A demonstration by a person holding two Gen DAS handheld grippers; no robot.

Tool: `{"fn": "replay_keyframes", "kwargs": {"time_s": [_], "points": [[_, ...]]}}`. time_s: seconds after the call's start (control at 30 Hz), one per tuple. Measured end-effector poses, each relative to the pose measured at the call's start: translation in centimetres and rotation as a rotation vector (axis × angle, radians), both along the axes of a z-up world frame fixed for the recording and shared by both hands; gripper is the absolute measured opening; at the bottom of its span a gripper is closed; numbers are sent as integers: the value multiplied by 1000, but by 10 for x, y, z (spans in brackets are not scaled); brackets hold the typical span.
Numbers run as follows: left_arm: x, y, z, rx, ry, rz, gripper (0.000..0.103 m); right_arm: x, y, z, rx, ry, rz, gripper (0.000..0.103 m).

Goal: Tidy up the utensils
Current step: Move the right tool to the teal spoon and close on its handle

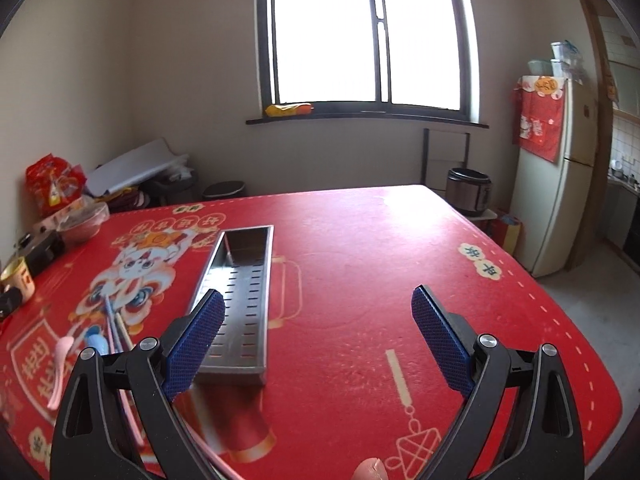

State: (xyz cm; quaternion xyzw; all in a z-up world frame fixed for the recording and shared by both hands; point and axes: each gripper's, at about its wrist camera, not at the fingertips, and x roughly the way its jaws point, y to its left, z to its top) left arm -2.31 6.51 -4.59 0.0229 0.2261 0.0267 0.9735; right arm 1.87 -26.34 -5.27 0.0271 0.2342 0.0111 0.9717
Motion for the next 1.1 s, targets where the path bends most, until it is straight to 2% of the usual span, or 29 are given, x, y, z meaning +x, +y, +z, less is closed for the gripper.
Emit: {"fn": "replay_keyframes", "kwargs": {"time_s": [0.13, 0.3, 0.43, 0.7, 0.87, 1.0, 1.07, 1.1], "points": [[-6, 17, -10, -18, 26, 29, 98, 6, 16, -14, 12, 39, 87, 91], [-16, 28, -16, 19, 32, 57, 98, 15, 45, -34, -30, 168, 213, 91], [-18, 42, -20, -13, 59, 44, 98, 19, 70, -44, -37, 235, 315, 91], [-28, 58, -29, 3, 93, 76, 98, 15, 120, -56, -20, 297, 484, 91], [-35, 72, -30, -22, 92, 113, 98, 2, 161, -58, -94, 291, 566, 91], [-37, 77, -33, 7, 98, 153, 98, -9, 192, -56, -149, 284, 650, 91], [-37, 81, -35, 0, 101, 159, 98, -12, 207, -59, -164, 298, 691, 81], [-37, 83, -35, -4, 103, 162, 98, -12, 214, -63, -172, 318, 704, 65]]}}
